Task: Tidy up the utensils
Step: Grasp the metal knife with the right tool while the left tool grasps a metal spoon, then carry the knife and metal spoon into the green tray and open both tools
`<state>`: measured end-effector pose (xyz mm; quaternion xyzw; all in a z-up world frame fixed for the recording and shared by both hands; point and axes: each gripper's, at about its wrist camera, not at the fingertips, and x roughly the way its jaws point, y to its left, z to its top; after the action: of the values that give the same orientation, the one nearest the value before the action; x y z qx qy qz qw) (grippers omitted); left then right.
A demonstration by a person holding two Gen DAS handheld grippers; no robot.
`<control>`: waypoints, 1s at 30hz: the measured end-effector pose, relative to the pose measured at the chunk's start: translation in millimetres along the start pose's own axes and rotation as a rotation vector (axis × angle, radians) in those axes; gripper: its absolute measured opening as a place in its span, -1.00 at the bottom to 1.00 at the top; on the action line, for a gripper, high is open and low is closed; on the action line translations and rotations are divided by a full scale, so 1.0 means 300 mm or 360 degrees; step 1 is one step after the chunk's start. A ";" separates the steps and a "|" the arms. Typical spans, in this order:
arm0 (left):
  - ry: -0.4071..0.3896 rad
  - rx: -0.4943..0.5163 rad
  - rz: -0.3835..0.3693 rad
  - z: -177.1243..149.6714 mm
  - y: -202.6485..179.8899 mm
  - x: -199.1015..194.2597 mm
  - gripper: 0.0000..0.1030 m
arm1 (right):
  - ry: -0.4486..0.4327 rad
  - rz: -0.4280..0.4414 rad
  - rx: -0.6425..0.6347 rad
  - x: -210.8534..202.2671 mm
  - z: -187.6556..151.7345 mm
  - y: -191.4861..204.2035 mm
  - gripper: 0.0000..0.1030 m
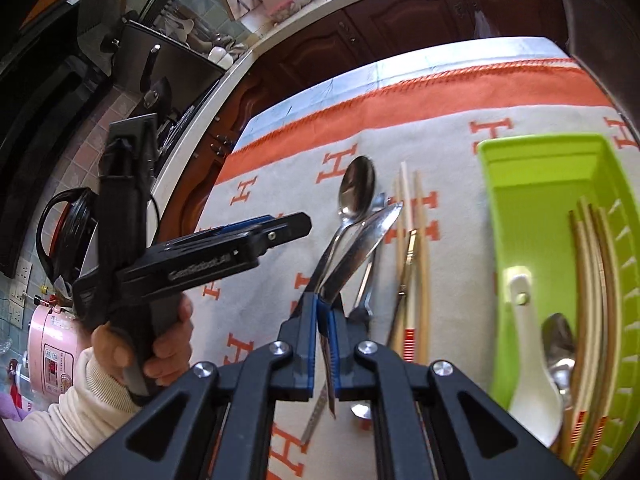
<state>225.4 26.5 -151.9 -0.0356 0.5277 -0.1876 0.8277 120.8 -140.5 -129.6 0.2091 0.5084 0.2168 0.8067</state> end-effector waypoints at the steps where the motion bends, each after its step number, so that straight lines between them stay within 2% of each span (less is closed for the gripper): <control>1: -0.0013 0.0017 0.0007 0.008 -0.011 0.014 0.12 | -0.0005 -0.0002 0.0002 -0.010 0.002 -0.009 -0.90; 8: -0.0027 0.0141 0.0164 0.029 -0.057 0.137 0.14 | -0.0031 -0.0047 0.0004 -0.050 -0.012 -0.059 -0.90; 12: -0.0114 0.0277 0.0274 0.013 -0.096 0.170 0.14 | -0.0020 -0.0066 0.0015 -0.045 -0.026 -0.082 -0.90; 21: -0.0117 0.0362 0.0221 0.029 -0.141 0.188 0.11 | -0.0010 -0.0106 0.0046 -0.043 -0.049 -0.130 -0.90; 24: -0.0098 0.0429 0.0160 0.029 -0.177 0.188 -0.29 | -0.0012 -0.0100 0.0049 -0.042 -0.055 -0.137 -0.90; 26: -0.0078 0.0464 0.0115 0.027 -0.200 0.187 -0.67 | -0.0016 -0.0105 0.0039 -0.041 -0.054 -0.136 -0.90; 28: -0.0064 0.0478 0.0099 0.028 -0.216 0.191 -0.67 | -0.0016 -0.0108 0.0032 -0.040 -0.055 -0.137 -0.90; 30: -0.0062 0.0448 0.0098 0.031 -0.216 0.190 -0.77 | -0.0016 -0.0102 0.0036 -0.037 -0.054 -0.135 -0.90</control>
<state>237.1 -54.8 -180.1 0.0935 0.4808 -0.2335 0.8400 107.4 -178.1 -150.6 0.2030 0.5134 0.1839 0.8133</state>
